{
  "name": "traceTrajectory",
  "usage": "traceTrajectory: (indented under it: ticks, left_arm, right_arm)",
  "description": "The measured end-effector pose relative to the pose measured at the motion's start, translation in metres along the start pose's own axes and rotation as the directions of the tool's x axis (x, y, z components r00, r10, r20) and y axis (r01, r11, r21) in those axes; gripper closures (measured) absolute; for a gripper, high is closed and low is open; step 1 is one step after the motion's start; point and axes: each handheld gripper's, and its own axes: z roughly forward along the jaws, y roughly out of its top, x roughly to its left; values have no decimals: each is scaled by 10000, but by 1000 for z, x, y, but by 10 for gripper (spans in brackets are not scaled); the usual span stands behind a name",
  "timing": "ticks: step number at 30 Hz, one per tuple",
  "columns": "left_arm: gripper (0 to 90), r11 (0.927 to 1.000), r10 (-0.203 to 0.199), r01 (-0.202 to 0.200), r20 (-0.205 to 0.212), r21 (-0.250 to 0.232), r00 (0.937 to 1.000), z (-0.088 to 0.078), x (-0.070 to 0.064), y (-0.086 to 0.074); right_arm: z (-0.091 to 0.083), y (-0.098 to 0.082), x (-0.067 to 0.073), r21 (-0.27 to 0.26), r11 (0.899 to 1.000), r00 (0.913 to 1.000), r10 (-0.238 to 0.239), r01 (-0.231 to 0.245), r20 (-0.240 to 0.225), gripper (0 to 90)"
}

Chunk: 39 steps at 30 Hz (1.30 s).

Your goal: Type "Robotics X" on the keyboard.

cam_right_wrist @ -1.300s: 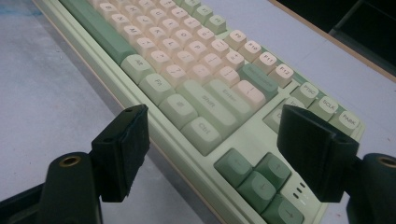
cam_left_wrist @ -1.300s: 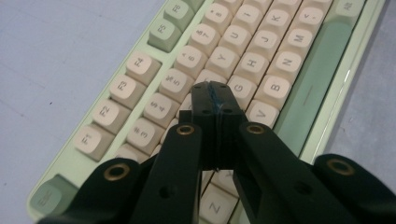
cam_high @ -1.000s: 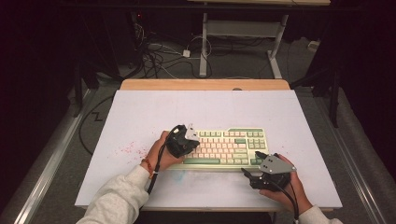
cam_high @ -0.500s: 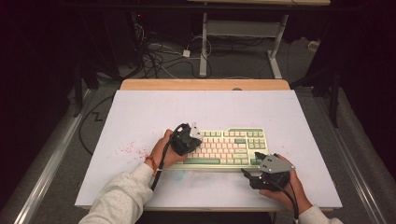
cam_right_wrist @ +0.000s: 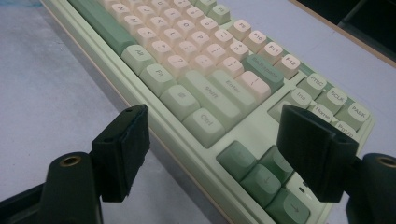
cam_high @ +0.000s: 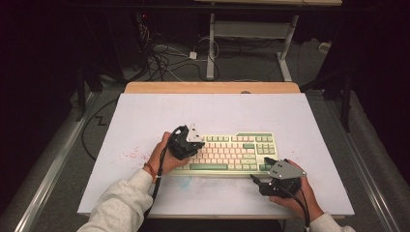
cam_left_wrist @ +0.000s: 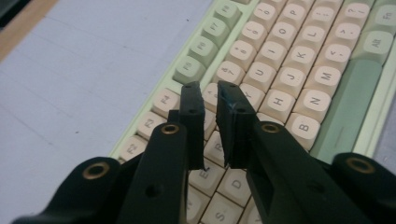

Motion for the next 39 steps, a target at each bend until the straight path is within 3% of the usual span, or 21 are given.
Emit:
traceTrajectory:
  ticks: [6,9,14,20,27,31,33,35,39]
  left_arm:
    - [643,9991,206,-222,-440,-372,9988,-12,-2,-5]
    - [534,9983,204,-247,-785,-532,9967,-16,-4,-8]
    - [405,9942,434,-514,-858,-941,9954,-25,-9,-15]
    - [249,9904,202,-354,-1134,-1339,9933,-34,-11,-25]
    - [184,9870,243,-486,-1567,-1533,9873,-43,-18,-41]
    - [182,9875,332,-604,-1831,-1454,9825,-47,-20,-50]
    - [184,9892,309,-580,-1953,-1346,9803,-49,-20,-55]
    - [188,9883,130,-407,-1855,-1467,9826,-52,-20,-61]
    - [188,9903,61,-326,-1920,-1353,9814,-55,-22,-71]
  right_arm:
    - [0,0,0,-25,10000,10000,9,-9,-34,257]
    - [0,0,0,-59,10000,10000,17,-18,-43,258]
    - [-1,1,0,-143,9999,10000,-4,4,-17,260]
    - [-1,1,-1,-158,9999,10000,58,-58,-15,262]
    - [0,1,0,-122,9999,9999,104,-106,-125,284]
    - [-1,1,1,-166,9998,9997,87,-91,-249,361]
    - [-2,2,2,-234,9997,9995,86,-93,-313,439]
    - [-2,2,3,-289,9995,9988,114,-128,-479,536]
    - [0,3,4,-280,9996,9970,51,-73,-777,736]
